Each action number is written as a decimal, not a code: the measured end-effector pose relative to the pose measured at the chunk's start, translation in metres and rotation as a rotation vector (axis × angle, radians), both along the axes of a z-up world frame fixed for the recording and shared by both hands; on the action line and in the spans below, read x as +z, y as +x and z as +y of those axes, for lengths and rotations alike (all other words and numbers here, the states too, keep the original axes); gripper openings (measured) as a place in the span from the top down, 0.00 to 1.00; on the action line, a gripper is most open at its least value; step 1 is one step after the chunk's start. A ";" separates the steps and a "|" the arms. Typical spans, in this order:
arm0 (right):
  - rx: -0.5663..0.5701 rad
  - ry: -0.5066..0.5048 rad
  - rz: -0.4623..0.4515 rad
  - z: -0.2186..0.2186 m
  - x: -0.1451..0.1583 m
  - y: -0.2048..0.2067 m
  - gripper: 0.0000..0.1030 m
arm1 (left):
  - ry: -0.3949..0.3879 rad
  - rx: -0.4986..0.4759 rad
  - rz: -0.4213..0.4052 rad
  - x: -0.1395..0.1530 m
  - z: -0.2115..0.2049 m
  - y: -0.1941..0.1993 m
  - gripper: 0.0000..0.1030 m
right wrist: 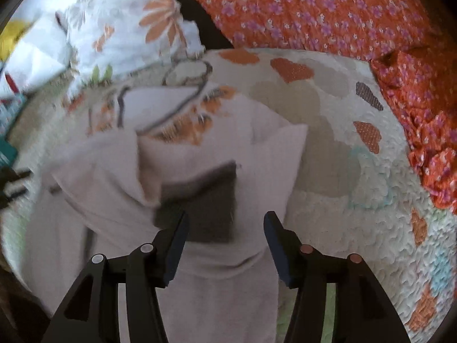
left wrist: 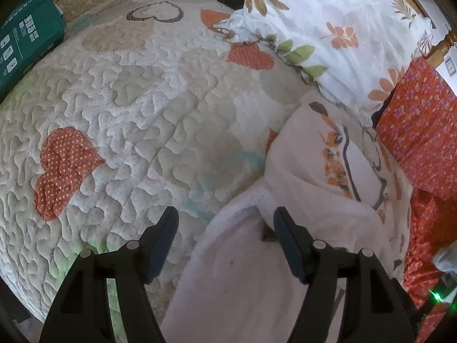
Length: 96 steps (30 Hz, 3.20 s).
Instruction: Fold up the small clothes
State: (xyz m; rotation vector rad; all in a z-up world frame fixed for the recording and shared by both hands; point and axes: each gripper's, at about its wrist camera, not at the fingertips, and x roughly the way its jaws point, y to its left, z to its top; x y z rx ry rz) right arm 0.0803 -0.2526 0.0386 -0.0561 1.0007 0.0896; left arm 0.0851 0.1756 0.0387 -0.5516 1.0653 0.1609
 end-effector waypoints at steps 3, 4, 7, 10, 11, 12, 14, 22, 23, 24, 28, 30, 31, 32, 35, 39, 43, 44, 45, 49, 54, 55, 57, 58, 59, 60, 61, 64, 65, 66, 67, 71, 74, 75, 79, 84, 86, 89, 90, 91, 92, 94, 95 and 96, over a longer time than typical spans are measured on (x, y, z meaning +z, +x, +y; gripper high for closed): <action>-0.014 -0.049 -0.026 0.010 -0.011 0.009 0.51 | 0.009 0.007 0.001 -0.001 0.003 -0.002 0.34; -0.024 -0.044 -0.030 0.011 -0.009 0.012 0.61 | 0.009 0.011 0.003 -0.001 0.005 -0.002 0.34; -0.040 0.017 0.003 0.012 0.000 0.016 0.99 | 0.004 0.019 0.007 -0.002 0.012 -0.003 0.34; -0.075 0.098 -0.009 0.004 0.021 0.010 0.99 | -0.013 0.031 0.007 -0.002 0.018 -0.004 0.34; -0.099 0.116 -0.014 -0.001 0.028 0.008 0.99 | -0.016 0.033 0.004 -0.002 0.019 -0.005 0.34; -0.128 0.131 -0.017 -0.008 0.034 0.006 0.99 | -0.018 0.035 0.000 0.000 0.021 -0.005 0.34; -0.220 0.112 -0.015 -0.030 0.039 0.005 0.99 | -0.022 0.038 -0.002 0.001 0.022 -0.006 0.34; -0.064 0.097 0.007 -0.012 0.026 0.008 0.70 | -0.032 0.035 0.003 0.001 0.022 -0.007 0.34; -0.047 0.075 0.003 -0.006 0.022 0.010 0.69 | -0.031 0.034 0.004 0.000 0.022 -0.007 0.34; -0.038 0.067 0.007 -0.001 0.019 0.013 0.69 | -0.030 0.032 0.005 0.000 0.021 -0.007 0.34; -0.030 0.033 0.052 0.012 -0.003 0.034 0.60 | -0.032 0.021 0.009 -0.001 0.020 -0.006 0.34; -0.040 0.032 0.058 0.013 -0.010 0.040 0.58 | -0.032 0.024 0.008 -0.001 0.020 -0.006 0.34; -0.049 0.044 0.062 0.012 -0.011 0.041 0.58 | -0.037 0.026 0.007 -0.001 0.020 -0.006 0.34; -0.058 0.071 0.075 0.010 -0.011 0.043 0.68 | -0.041 0.028 0.007 -0.002 0.021 -0.005 0.34; -0.097 0.268 0.119 0.001 0.000 0.040 0.92 | -0.047 0.028 0.009 -0.002 0.022 -0.004 0.34; -0.146 0.573 0.087 -0.026 0.036 0.013 0.93 | -0.055 0.025 0.013 -0.003 0.023 -0.004 0.34; -0.259 0.641 0.061 -0.058 0.043 -0.011 0.93 | -0.061 0.035 0.018 -0.004 0.026 -0.006 0.34; -0.289 0.609 0.076 -0.063 0.038 -0.012 0.90 | -0.064 0.037 0.018 -0.003 0.027 -0.007 0.34; -0.337 0.528 0.113 -0.071 0.027 -0.011 0.89 | -0.065 0.038 0.017 -0.003 0.027 -0.007 0.34; -0.384 0.394 0.124 -0.075 0.016 -0.018 0.85 | -0.062 0.040 0.009 0.000 0.029 -0.011 0.34; -0.182 0.304 0.050 -0.001 0.033 -0.007 0.85 | -0.053 0.071 0.004 0.004 0.037 -0.016 0.33; -0.107 0.290 0.043 0.026 0.037 -0.001 0.85 | -0.055 0.078 0.003 0.004 0.039 -0.016 0.33; -0.001 0.287 0.042 0.071 0.040 0.009 0.85 | -0.062 0.095 -0.004 0.006 0.044 -0.018 0.32; 0.052 0.300 0.050 0.098 0.040 0.019 0.85 | -0.061 0.103 -0.007 0.008 0.046 -0.019 0.32; 0.091 0.319 0.060 0.119 0.037 0.025 0.85 | -0.059 0.108 -0.010 0.008 0.048 -0.019 0.32; 0.135 0.344 0.077 0.141 0.034 0.036 0.85 | -0.059 0.110 -0.013 0.009 0.049 -0.021 0.32; 0.177 0.364 0.103 0.165 0.030 0.050 0.83 | -0.063 0.110 -0.015 0.010 0.051 -0.022 0.31; 0.225 0.338 0.149 0.217 0.015 0.095 0.62 | -0.070 0.107 -0.013 0.009 0.056 -0.024 0.30; 0.228 0.303 0.147 0.228 0.011 0.109 0.55 | -0.070 0.104 -0.012 0.009 0.058 -0.025 0.30; 0.218 0.263 0.146 0.239 0.004 0.125 0.54 | -0.068 0.101 -0.011 0.008 0.060 -0.026 0.30; 0.215 0.249 0.153 0.245 -0.001 0.136 0.53 | -0.067 0.101 -0.011 0.008 0.063 -0.027 0.30; 0.240 0.206 0.266 0.262 -0.030 0.165 0.53 | -0.080 0.118 -0.010 0.007 0.079 -0.036 0.30; 0.303 0.138 0.261 0.283 -0.028 0.165 0.96 | -0.096 0.146 -0.004 0.004 0.090 -0.042 0.29; 0.310 0.160 0.280 0.287 -0.028 0.166 0.95 | -0.105 0.154 -0.002 0.003 0.093 -0.043 0.29; 0.313 0.182 0.216 0.311 -0.015 0.178 0.96 | -0.110 0.150 -0.019 0.007 0.092 -0.043 0.29; 0.291 0.200 0.200 0.345 -0.021 0.200 0.92 | -0.082 0.128 -0.012 0.006 0.086 -0.038 0.29; 0.279 0.190 0.177 0.347 -0.018 0.200 0.92 | -0.083 0.126 -0.005 0.004 0.086 -0.038 0.29; 0.270 0.234 0.148 0.336 0.000 0.187 0.89 | -0.084 0.110 -0.012 0.004 0.085 -0.038 0.29; 0.266 0.249 0.133 0.325 0.010 0.178 0.88 | -0.082 0.100 -0.015 0.005 0.084 -0.038 0.29; 0.269 0.257 0.109 0.310 0.021 0.165 0.82 | -0.078 0.088 -0.018 0.005 0.081 -0.037 0.29; 0.280 0.253 0.076 0.293 0.032 0.149 0.68 | -0.072 0.069 -0.024 0.006 0.077 -0.037 0.29; 0.283 0.206 0.027 0.260 0.045 0.121 0.44 | -0.044 0.034 -0.048 0.009 0.068 -0.038 0.26; 0.272 0.176 0.012 0.246 0.050 0.106 0.40 | -0.019 0.020 -0.067 0.011 0.063 -0.040 0.19; 0.251 0.144 0.006 0.224 0.054 0.088 0.40 | 0.002 0.000 -0.089 0.013 0.056 -0.042 0.17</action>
